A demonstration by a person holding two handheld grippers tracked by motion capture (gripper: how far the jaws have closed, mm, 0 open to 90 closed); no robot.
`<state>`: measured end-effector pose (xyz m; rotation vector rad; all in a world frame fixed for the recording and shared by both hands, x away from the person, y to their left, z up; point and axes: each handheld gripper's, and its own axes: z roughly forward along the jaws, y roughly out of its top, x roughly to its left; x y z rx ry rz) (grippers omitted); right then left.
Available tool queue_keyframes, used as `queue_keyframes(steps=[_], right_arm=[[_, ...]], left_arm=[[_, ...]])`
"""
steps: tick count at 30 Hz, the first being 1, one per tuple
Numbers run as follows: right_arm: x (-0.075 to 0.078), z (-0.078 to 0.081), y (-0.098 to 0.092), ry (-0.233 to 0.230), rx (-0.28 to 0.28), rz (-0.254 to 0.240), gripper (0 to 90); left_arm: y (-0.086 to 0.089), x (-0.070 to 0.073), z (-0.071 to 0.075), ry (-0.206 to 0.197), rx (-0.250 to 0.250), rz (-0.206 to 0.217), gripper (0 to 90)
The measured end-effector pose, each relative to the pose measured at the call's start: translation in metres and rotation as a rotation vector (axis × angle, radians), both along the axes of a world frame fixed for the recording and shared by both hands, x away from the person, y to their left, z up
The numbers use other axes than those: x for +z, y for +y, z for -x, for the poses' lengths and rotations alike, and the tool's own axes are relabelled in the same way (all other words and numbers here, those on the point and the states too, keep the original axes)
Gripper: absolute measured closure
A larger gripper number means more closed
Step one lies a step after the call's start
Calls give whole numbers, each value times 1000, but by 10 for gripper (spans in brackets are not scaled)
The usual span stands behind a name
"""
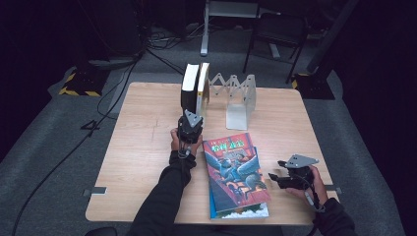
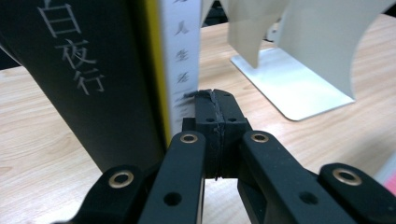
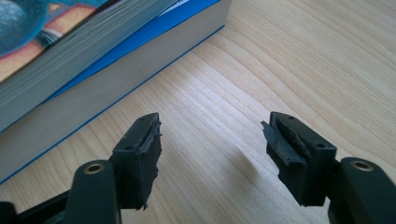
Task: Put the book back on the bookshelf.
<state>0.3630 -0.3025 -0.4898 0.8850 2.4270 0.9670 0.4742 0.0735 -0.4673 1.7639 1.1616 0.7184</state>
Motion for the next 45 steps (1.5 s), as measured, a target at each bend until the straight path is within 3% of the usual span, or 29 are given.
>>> queue_keyframes(steps=[4,9,13,24,31,40,45], right_arm=[[0,0,0,-2,3,-2,355],[0,0,-1,-5,2,-4,355],[0,0,-1,-4,1,-1,355],[-1,0,1,0,7,6,355],[0,0,0,-2,4,-1,355],[8,4,-3,-19,-7,-16,355],[17,10,-2,-22,2,-42,360]], left_arm=[[1,0,-4,1,-5,-8,896],[1,-1,6,-13,-21,5,848],[7,-4,10,1,-9,8,839],[9,-4,-2,1,15,-25,894],[9,-2,-5,14,5,-46,841],[22,7,26,15,-157,-114,731],[32,12,53,32,-314,-157,638]])
